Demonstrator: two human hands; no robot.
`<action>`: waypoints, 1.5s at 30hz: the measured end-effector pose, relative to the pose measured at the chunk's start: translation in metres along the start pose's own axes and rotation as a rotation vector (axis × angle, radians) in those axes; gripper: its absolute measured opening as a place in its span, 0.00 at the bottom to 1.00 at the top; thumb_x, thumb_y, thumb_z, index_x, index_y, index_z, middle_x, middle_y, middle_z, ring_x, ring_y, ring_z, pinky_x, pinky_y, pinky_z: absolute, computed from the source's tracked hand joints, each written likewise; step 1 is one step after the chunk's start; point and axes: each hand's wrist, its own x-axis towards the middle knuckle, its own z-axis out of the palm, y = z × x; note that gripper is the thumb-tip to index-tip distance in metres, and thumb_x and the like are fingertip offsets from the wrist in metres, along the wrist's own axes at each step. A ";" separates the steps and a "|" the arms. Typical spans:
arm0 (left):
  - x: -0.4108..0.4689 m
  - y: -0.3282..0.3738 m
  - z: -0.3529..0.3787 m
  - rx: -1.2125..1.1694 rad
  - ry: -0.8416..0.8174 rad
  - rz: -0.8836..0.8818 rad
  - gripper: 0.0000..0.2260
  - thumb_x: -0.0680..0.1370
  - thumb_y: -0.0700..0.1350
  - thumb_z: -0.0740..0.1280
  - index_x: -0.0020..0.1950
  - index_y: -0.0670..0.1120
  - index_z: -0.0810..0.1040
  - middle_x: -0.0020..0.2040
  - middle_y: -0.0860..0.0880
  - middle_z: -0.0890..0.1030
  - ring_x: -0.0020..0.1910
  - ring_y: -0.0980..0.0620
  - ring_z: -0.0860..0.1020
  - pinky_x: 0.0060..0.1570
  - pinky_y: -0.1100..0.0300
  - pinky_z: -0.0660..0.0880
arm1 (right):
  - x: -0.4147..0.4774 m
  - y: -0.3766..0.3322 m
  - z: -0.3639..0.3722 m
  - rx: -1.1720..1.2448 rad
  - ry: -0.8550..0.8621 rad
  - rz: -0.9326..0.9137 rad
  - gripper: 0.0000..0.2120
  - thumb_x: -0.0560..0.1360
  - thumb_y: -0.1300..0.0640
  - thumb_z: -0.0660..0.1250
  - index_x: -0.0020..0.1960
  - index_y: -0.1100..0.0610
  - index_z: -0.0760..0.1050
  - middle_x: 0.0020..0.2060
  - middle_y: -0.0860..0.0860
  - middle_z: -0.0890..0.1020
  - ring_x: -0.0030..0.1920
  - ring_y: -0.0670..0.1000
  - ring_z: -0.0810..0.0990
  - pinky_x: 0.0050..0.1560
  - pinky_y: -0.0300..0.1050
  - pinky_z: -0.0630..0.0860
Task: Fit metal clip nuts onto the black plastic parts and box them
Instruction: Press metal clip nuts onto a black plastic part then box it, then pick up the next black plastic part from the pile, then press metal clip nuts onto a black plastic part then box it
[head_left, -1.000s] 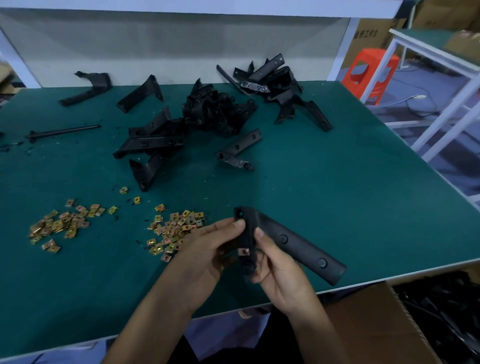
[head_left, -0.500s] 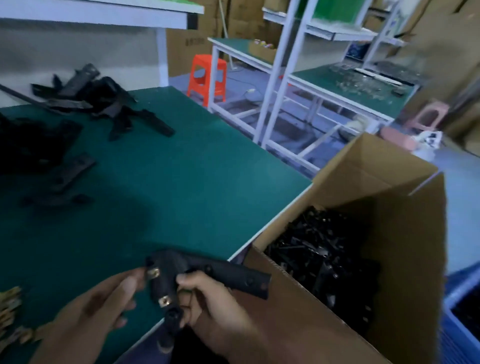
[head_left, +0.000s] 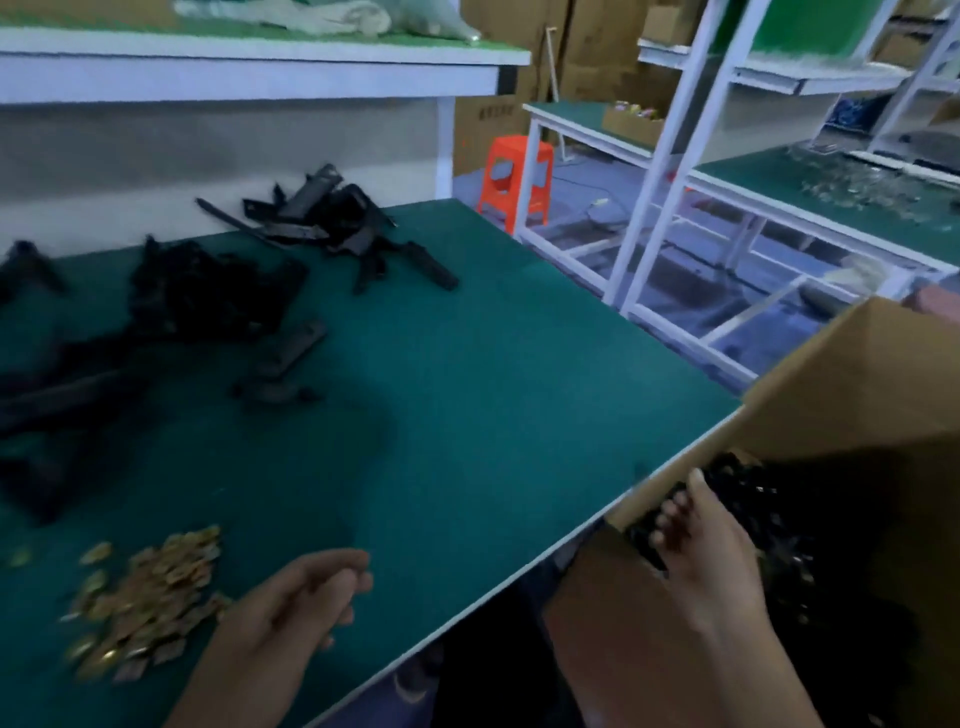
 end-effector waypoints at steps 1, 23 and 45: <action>-0.002 -0.001 -0.006 -0.013 0.023 -0.013 0.10 0.71 0.60 0.66 0.49 0.65 0.84 0.51 0.58 0.86 0.45 0.61 0.83 0.49 0.57 0.75 | -0.006 0.002 0.023 -0.112 -0.054 -0.067 0.21 0.80 0.46 0.68 0.30 0.52 0.75 0.29 0.48 0.76 0.28 0.45 0.73 0.32 0.42 0.69; -0.037 -0.023 -0.064 -0.110 0.322 0.042 0.07 0.81 0.45 0.67 0.52 0.54 0.84 0.49 0.63 0.84 0.49 0.67 0.80 0.43 0.76 0.74 | -0.048 0.087 0.389 -1.367 -0.861 -0.318 0.57 0.72 0.45 0.78 0.82 0.60 0.41 0.79 0.58 0.62 0.75 0.61 0.67 0.69 0.54 0.71; 0.008 -0.040 -0.062 0.944 0.422 0.354 0.07 0.78 0.52 0.70 0.55 0.54 0.82 0.53 0.57 0.76 0.55 0.55 0.64 0.55 0.62 0.62 | -0.098 0.102 0.200 -0.002 -0.890 0.355 0.19 0.65 0.58 0.78 0.54 0.59 0.84 0.51 0.59 0.84 0.44 0.55 0.83 0.41 0.46 0.78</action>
